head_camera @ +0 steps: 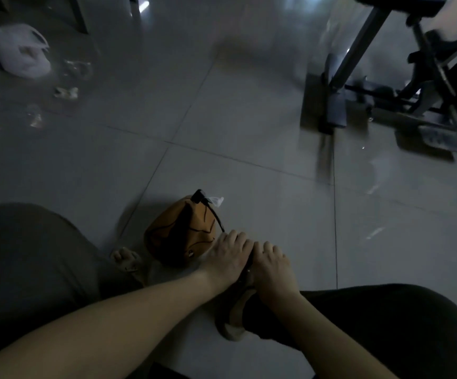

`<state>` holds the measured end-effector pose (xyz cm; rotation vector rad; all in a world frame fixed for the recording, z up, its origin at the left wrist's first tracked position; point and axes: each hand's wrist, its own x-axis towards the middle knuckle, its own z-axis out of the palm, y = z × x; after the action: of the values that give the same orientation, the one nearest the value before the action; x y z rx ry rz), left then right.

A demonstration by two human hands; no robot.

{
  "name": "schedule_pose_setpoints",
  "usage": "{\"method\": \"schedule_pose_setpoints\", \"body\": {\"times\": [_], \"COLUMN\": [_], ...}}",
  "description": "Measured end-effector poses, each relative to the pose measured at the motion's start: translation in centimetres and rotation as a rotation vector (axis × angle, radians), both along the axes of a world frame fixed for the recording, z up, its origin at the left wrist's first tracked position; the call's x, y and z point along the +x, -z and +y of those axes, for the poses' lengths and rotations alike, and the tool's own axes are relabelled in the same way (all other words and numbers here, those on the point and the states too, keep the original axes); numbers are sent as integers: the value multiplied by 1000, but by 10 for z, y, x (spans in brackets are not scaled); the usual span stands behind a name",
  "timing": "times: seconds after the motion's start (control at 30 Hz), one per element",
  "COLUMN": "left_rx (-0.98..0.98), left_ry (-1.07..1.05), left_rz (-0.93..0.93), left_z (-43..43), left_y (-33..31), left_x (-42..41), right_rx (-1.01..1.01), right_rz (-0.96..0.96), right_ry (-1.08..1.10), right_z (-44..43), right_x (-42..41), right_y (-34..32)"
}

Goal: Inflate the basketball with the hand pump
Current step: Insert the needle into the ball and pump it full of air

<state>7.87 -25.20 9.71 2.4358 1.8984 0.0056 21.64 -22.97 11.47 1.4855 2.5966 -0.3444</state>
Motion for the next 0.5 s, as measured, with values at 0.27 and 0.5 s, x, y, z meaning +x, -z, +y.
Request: {"method": "schedule_pose_setpoints", "body": {"times": [0.27,0.5], "left_rx": [195,448], "left_ry": [66,123], "left_rz": [-233,-262], "left_z": [18,-2], "left_y": [-108,-142], "left_x": [-3,-2], "right_rx": [323,521], "right_rz": [176,293], "right_ry": [111,158], "right_z": [4,-18], "right_x": [11,5], "right_y": [-97,-117]}}
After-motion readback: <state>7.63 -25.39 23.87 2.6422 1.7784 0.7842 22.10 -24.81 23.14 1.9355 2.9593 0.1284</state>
